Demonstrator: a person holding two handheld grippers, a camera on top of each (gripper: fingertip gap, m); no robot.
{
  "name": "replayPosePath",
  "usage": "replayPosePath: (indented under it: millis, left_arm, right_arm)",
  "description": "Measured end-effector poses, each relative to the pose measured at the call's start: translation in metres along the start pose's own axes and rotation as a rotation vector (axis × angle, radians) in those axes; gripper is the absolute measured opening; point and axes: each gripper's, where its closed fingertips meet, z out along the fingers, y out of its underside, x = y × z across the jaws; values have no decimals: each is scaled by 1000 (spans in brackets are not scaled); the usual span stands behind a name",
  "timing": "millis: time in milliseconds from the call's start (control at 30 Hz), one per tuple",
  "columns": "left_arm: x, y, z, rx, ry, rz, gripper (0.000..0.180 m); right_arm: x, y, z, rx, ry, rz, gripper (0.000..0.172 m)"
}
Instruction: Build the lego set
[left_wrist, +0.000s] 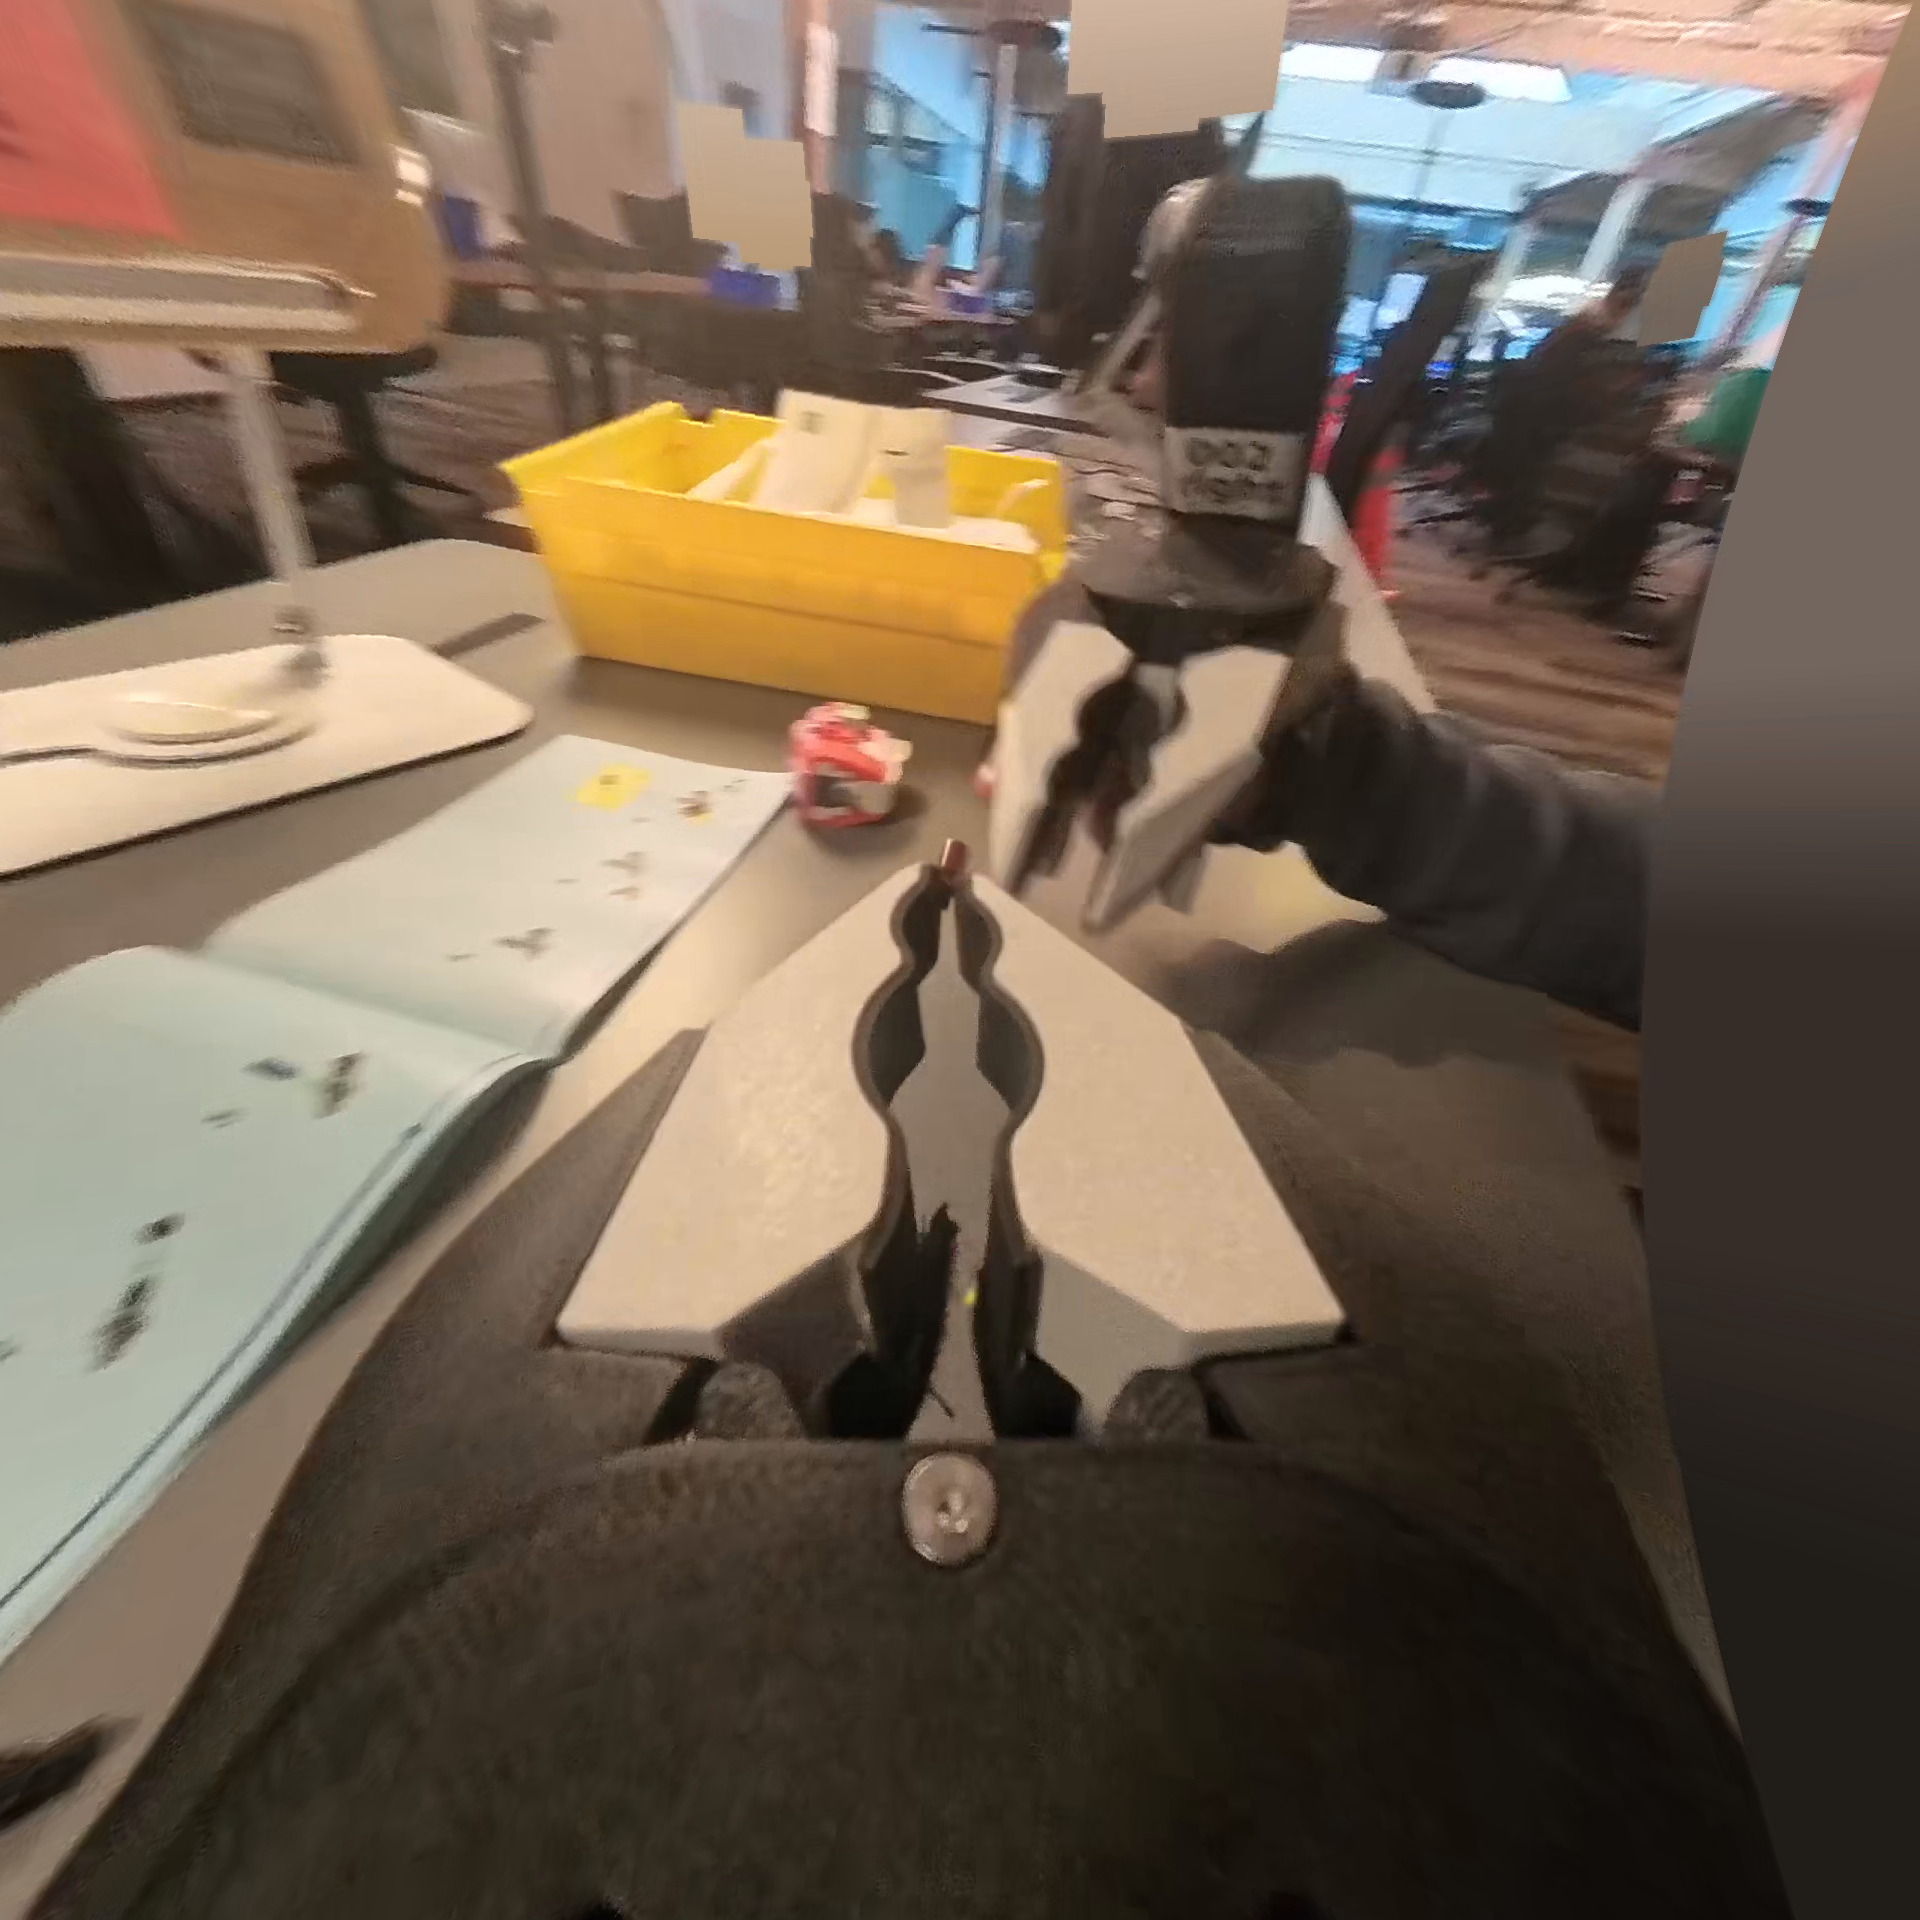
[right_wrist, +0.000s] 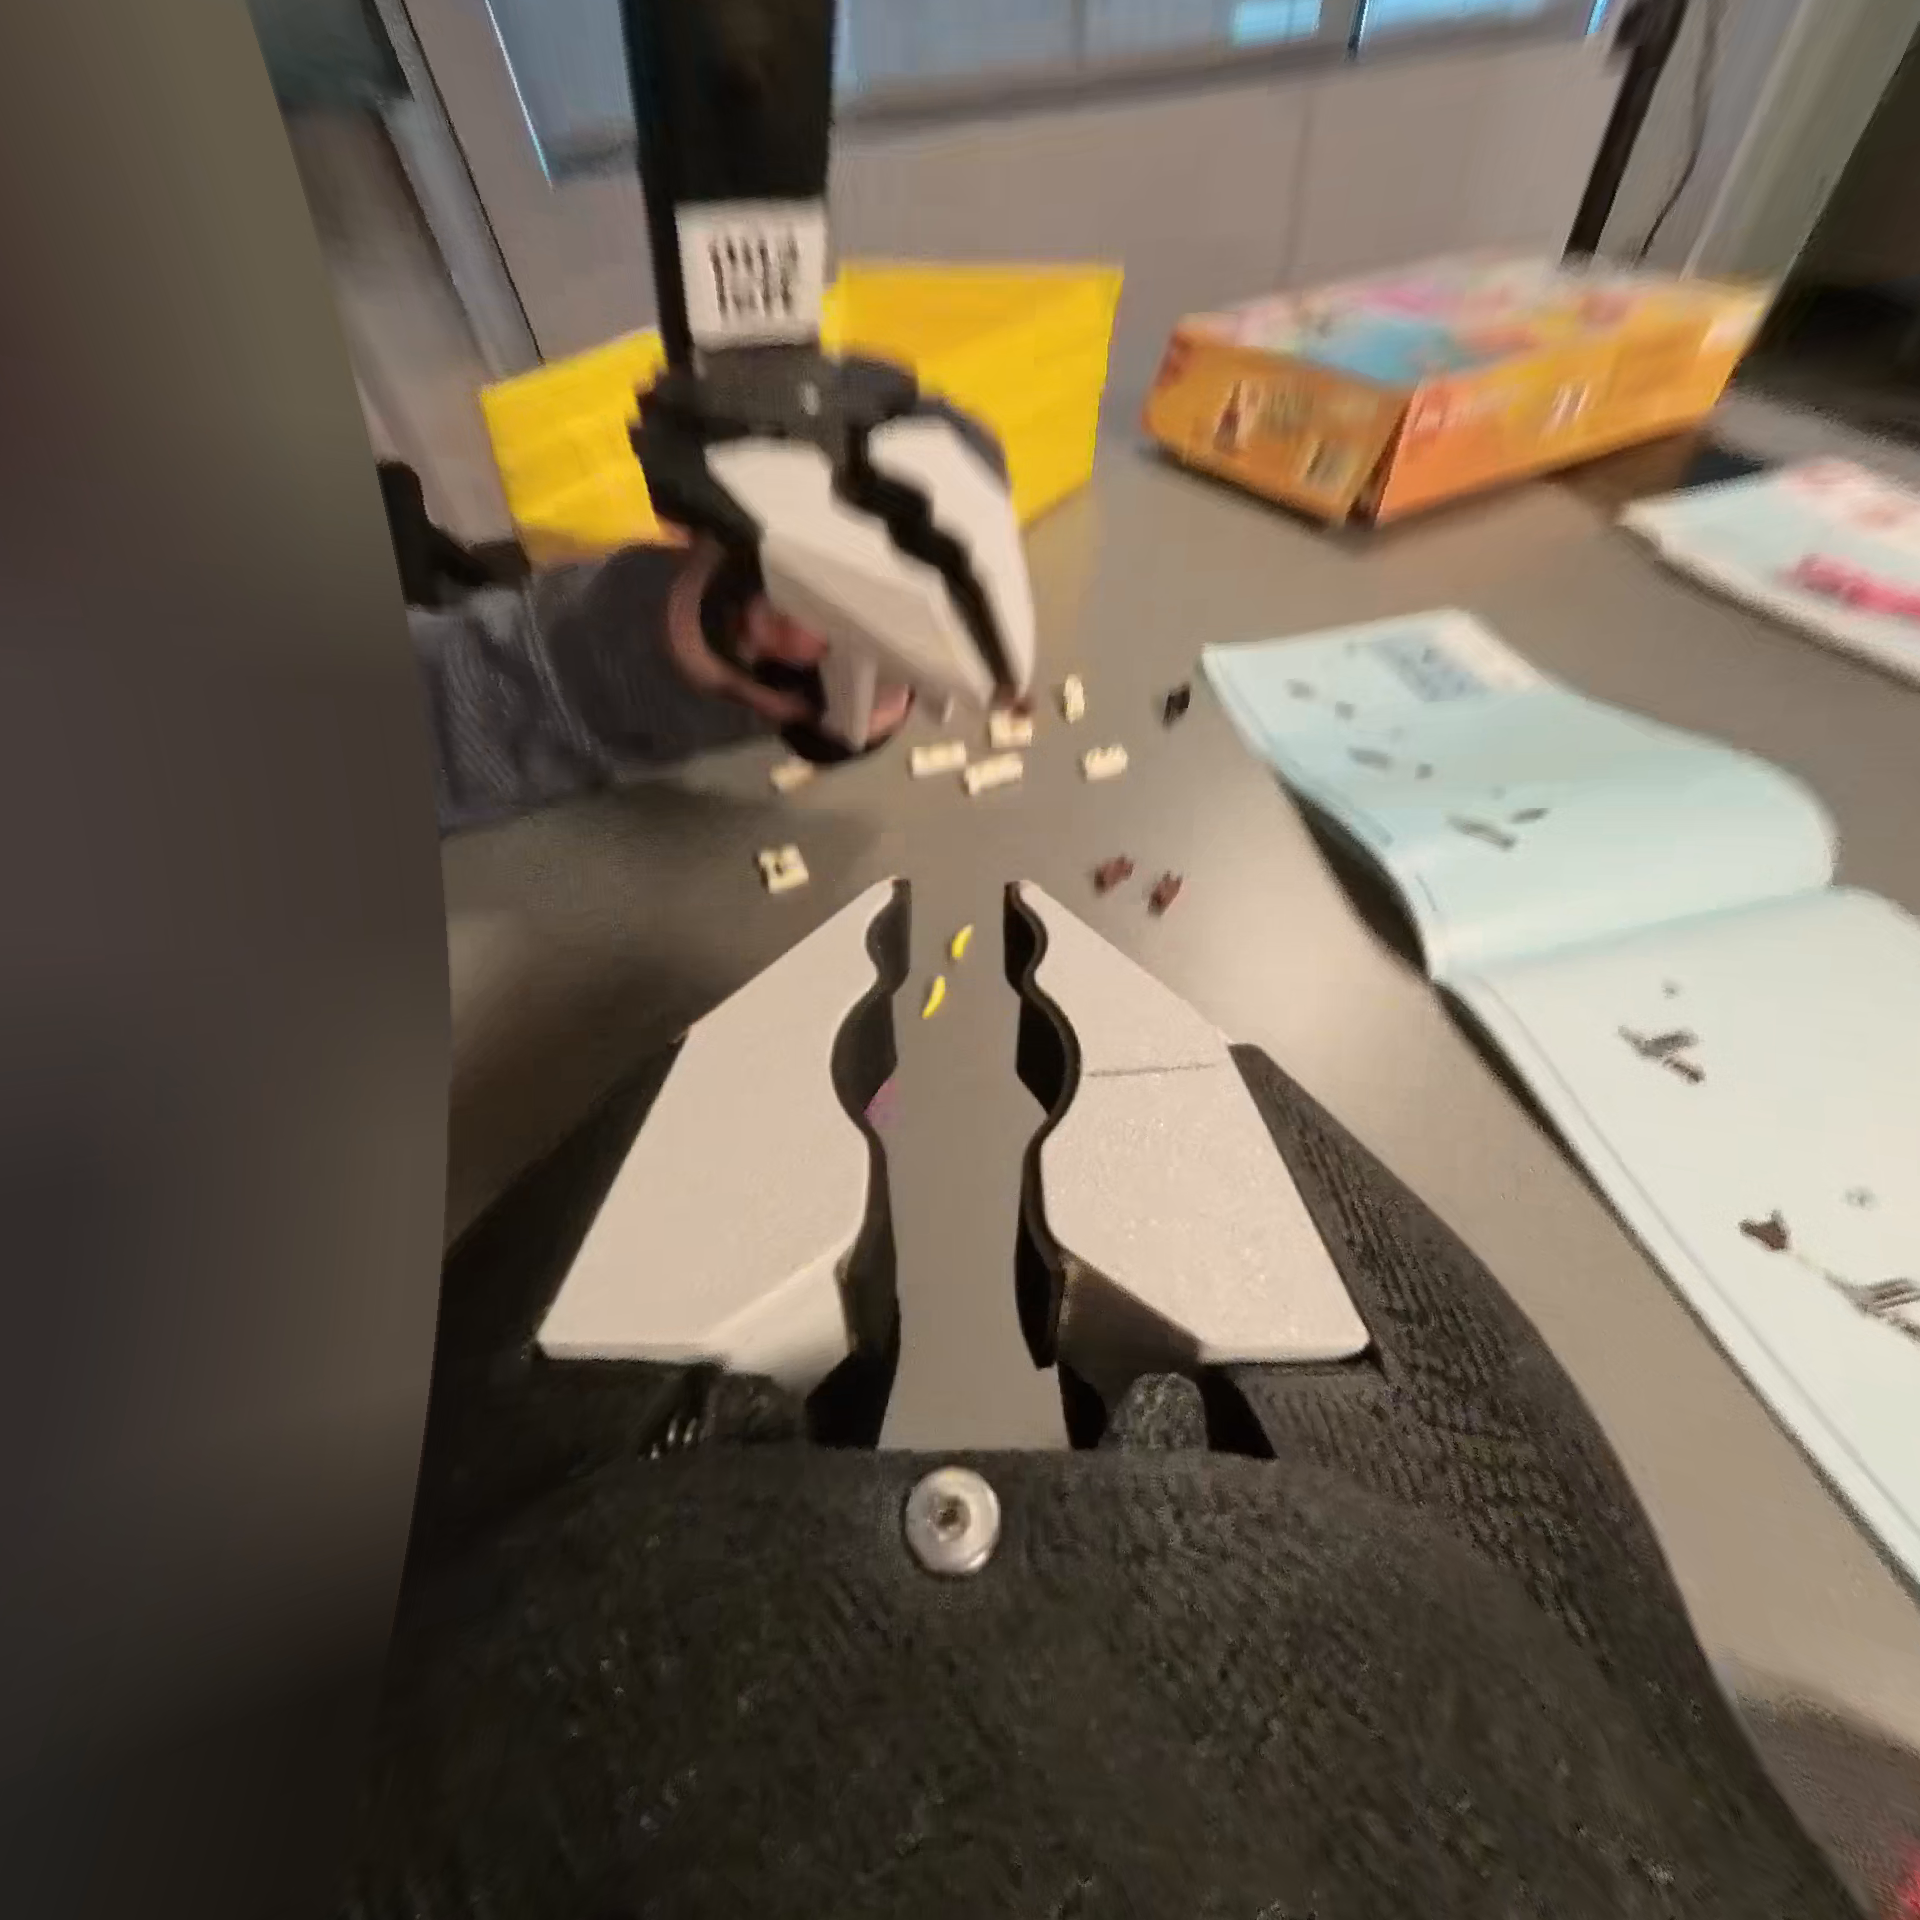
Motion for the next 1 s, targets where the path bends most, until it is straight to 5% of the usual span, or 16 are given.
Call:
replayPosePath:
  millis: [167,333,867,1000]
  left_arm:
    - [-25,-6,-19,41,-116,1,2]
    - [-30,-7,-23,45,-147,29,2]
    - [-28,2,-22,-2,-140,75,2]
    - [-28,12,-24,-36,-138,163,1]
  right_arm:
    - [-12,51,44,-333,19,-2,18]
    - [-10,74,57,-461,48,14,20]
    - [-2,74,61,-480,129,-97,0]
    - [16,54,52,-367,245,-223,0]
